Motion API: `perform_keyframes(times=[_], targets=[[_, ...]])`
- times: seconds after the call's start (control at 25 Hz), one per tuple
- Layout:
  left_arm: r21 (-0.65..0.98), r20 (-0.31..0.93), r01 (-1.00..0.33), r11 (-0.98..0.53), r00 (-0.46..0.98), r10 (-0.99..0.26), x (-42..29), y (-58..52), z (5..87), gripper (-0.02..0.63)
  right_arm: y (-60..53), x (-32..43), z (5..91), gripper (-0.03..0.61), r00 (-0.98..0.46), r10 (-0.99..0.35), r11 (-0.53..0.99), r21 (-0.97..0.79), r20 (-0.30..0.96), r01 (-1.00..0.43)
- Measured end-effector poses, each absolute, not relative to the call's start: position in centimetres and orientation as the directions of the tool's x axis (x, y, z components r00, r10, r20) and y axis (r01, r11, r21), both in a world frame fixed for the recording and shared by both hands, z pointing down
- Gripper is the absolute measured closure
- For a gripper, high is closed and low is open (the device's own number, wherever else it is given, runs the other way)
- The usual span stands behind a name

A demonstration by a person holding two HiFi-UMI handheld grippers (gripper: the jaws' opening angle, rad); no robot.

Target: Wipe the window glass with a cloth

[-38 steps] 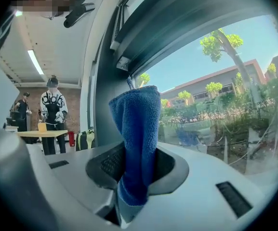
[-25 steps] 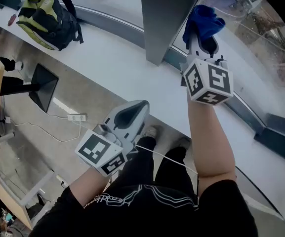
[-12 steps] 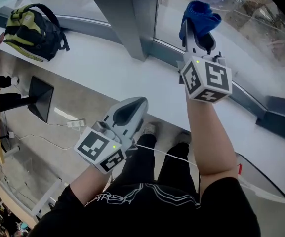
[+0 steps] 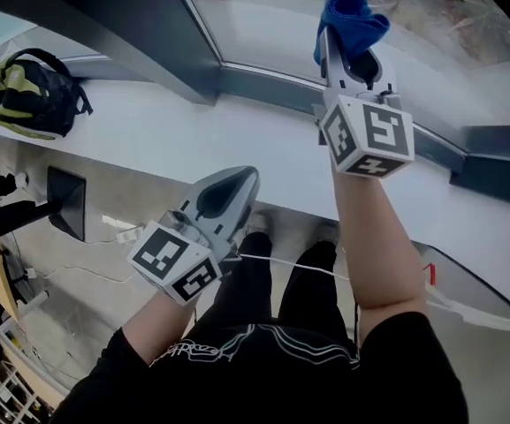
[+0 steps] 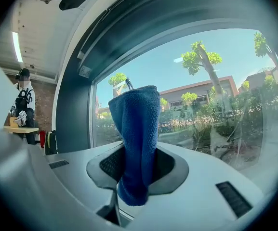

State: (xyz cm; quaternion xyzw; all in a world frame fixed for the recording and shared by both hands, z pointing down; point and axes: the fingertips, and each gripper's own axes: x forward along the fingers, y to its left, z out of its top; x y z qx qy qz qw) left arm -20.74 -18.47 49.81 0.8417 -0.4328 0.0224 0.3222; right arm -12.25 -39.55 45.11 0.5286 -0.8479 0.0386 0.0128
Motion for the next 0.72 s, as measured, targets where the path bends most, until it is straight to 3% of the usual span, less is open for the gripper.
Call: perform_keyframes(times=[0.72], targets=[[0.544, 0.295, -0.689, -0.480, 0.692, -0.659, -3.4, -18.8, 48.8, 0.609, -37.7, 9.3, 44.9, 0.486, -0.337, -0.935, 0.336, -0.030, 0.109, -0.942]])
